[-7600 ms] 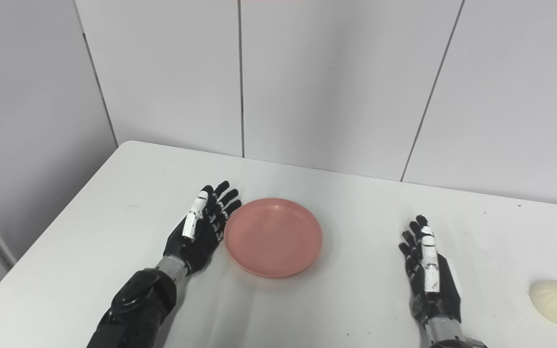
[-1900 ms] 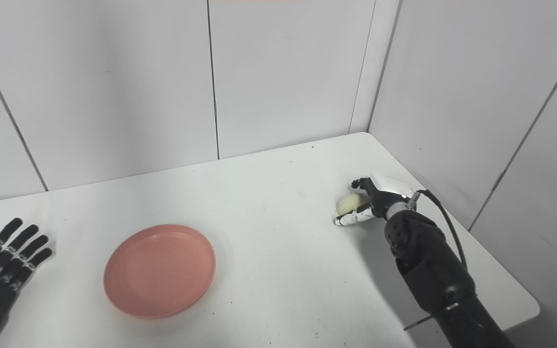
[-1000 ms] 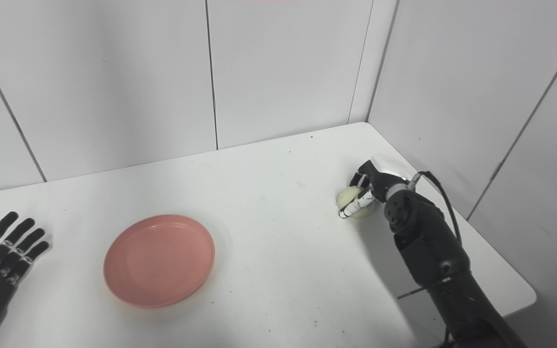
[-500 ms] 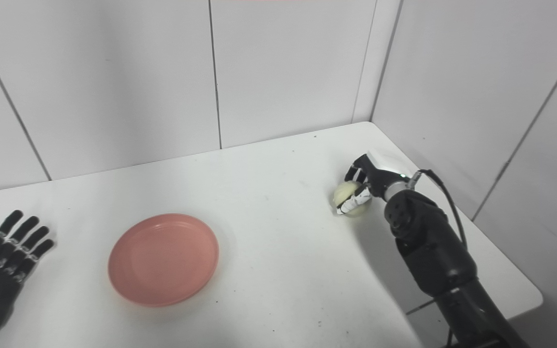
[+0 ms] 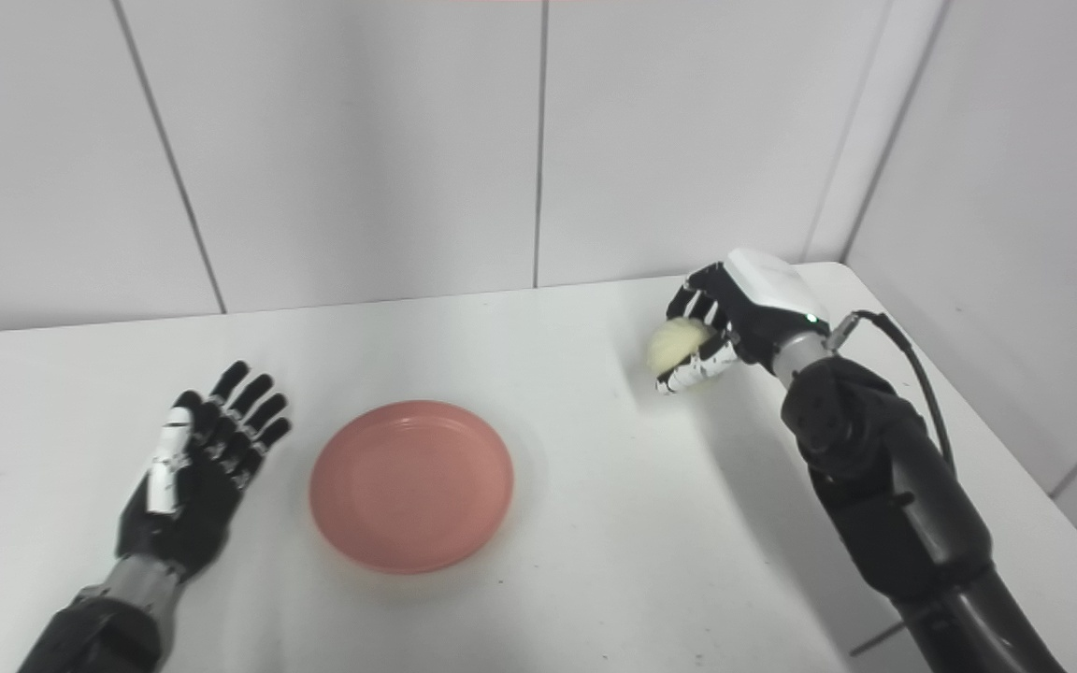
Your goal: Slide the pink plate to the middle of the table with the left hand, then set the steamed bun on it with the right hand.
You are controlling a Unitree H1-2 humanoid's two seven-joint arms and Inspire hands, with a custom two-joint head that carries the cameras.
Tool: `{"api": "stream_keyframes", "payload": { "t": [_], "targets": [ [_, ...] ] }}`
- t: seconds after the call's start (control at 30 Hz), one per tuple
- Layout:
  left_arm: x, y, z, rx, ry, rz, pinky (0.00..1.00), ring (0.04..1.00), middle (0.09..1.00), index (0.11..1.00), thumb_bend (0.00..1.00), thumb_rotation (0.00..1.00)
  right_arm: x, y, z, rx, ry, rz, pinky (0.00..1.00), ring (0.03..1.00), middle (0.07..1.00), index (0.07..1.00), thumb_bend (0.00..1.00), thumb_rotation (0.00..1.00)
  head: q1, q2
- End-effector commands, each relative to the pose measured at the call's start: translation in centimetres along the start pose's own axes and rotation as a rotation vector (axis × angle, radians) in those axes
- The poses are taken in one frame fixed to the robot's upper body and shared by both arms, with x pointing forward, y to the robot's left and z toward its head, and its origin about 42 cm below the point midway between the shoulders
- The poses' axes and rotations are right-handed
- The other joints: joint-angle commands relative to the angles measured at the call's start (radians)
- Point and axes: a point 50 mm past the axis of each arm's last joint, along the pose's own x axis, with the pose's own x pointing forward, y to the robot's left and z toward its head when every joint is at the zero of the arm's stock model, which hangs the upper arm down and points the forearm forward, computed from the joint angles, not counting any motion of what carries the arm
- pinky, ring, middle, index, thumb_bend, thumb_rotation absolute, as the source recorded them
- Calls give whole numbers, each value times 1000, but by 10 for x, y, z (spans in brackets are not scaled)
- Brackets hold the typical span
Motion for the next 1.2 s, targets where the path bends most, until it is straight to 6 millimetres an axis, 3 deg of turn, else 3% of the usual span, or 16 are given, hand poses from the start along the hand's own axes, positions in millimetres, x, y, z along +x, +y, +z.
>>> {"api": "stream_keyframes", "payload": {
  "t": [0.0,0.37,0.8,0.97,1.07,1.17],
  "targets": [
    [-23,2,-52,-36,251,82,955,948,956,961,444,1000,10,-23,34,-31,-103,-68,359,412,508,489,509,124,8,1],
    [-15,-12,-56,-37,258,80,954,948,956,956,428,1000,20,-9,92,-16,-256,-11,313,375,463,488,509,122,73,4],
    [-11,-19,-59,-24,268,68,947,945,955,963,437,1000,3,8,166,14,-432,72,310,393,463,487,508,121,110,11],
    [-10,-20,-60,-24,270,69,940,938,946,954,444,1000,-2,21,185,-26,-472,88,305,389,456,487,508,119,114,14],
    [-9,-22,-60,-21,271,69,936,934,942,950,441,1000,-4,32,194,-47,-481,126,253,339,426,489,511,124,119,16],
    [-8,-23,-60,-17,272,70,931,929,937,946,440,1000,-4,42,199,-8,-493,171,284,372,451,489,509,121,122,19]
  ]
}}
